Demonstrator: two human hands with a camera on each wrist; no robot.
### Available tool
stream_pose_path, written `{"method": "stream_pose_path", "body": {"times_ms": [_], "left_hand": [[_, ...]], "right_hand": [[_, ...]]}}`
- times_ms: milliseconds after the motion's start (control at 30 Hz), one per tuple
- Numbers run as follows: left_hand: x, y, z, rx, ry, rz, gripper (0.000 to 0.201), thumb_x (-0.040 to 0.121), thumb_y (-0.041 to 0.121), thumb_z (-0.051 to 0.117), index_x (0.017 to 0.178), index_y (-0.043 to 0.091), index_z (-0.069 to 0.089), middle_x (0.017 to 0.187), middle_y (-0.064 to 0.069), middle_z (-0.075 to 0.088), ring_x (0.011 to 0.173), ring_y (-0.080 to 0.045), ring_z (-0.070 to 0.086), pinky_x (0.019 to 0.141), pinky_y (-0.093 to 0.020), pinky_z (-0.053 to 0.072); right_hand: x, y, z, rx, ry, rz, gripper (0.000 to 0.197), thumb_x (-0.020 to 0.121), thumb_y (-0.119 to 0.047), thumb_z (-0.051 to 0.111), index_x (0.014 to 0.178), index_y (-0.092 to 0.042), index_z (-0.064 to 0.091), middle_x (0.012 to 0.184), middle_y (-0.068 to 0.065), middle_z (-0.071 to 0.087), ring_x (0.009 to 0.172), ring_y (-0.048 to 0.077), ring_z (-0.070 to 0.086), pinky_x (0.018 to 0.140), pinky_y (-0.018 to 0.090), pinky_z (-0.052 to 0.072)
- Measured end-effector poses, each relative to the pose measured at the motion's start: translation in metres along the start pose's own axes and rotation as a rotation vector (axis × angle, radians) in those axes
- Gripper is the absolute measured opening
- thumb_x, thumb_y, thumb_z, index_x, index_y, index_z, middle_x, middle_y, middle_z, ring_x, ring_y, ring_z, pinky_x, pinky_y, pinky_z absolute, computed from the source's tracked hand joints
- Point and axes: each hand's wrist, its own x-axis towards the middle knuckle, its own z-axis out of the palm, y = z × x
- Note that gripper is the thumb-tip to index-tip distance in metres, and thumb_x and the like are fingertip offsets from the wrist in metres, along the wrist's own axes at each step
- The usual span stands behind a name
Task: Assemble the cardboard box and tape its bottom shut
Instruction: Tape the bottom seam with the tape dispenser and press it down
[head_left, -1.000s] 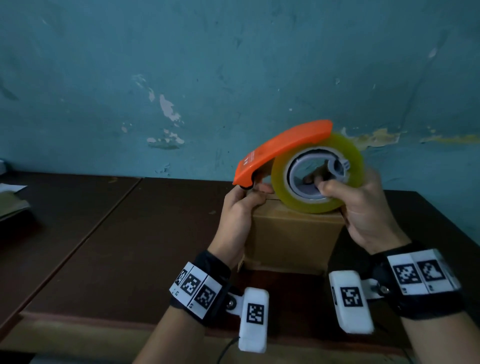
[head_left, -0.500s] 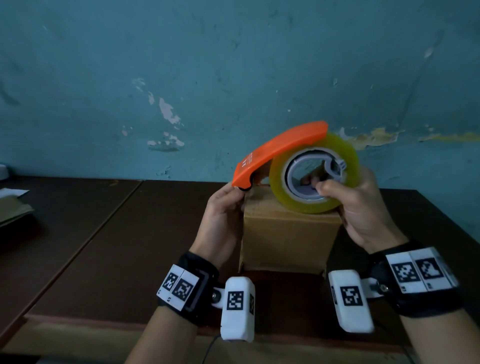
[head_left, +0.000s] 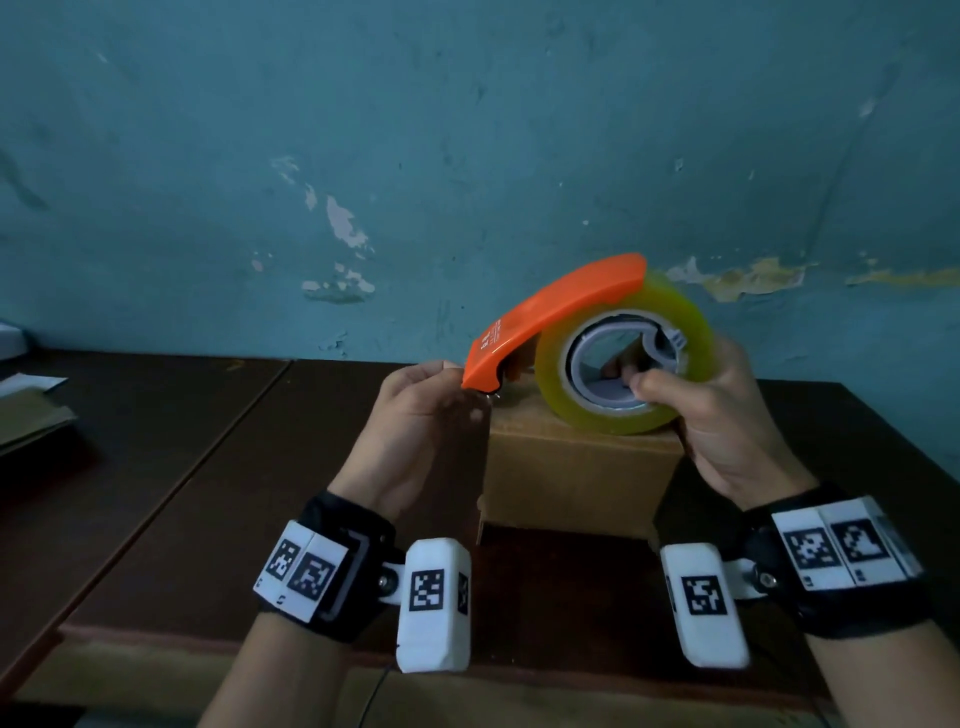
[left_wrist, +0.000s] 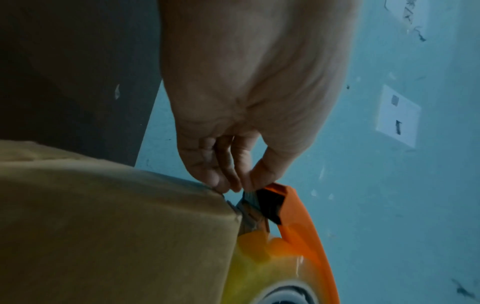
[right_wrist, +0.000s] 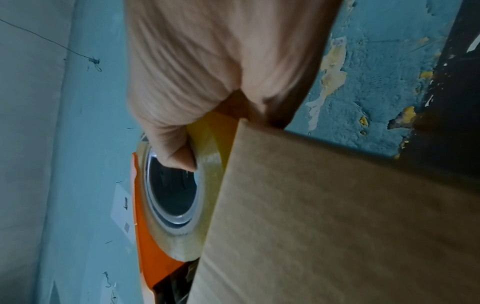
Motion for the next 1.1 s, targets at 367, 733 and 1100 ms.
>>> {"method": "stream_pose_path", "body": {"times_ms": [367,733,1100], "left_hand": [[0.009,-0.021,-0.006,0.015,0.103,-0.212,0.024,0.091,0.009,0.052,0.068,0.011,0.06,0.064,-0.002,0.052,0.056,-0.01,0.048,0.057,-0.021,0.04],[0.001,-0.025,-0.021,-0.202,0.044,-0.353,0.009,0.08,0.016,0.065,0.08,0.007,0.067,0.07,-0.001,0.062,0.061,-0.007,0.057,0.059,-0.016,0.052],[0.001,-0.013,-0.044,-0.066,-0.014,-0.338,0.016,0.078,0.008,0.063,0.089,-0.003,0.065,0.07,-0.009,0.063,0.061,-0.01,0.061,0.058,-0.018,0.054]], "right_hand": [[-0.005,0.026,0.009,0.079,0.061,0.079,0.03,0.084,0.021,0.056,0.106,0.003,0.066,0.089,0.016,0.066,0.087,0.023,0.069,0.082,0.034,0.057],[-0.008,0.026,0.013,0.034,0.003,0.097,0.028,0.085,0.021,0.059,0.108,0.006,0.064,0.093,0.022,0.065,0.088,0.025,0.068,0.081,0.032,0.057],[-0.008,0.025,0.014,-0.034,-0.065,0.081,0.032,0.083,0.02,0.062,0.108,0.001,0.067,0.109,0.033,0.065,0.105,0.045,0.064,0.091,0.046,0.058]]}}
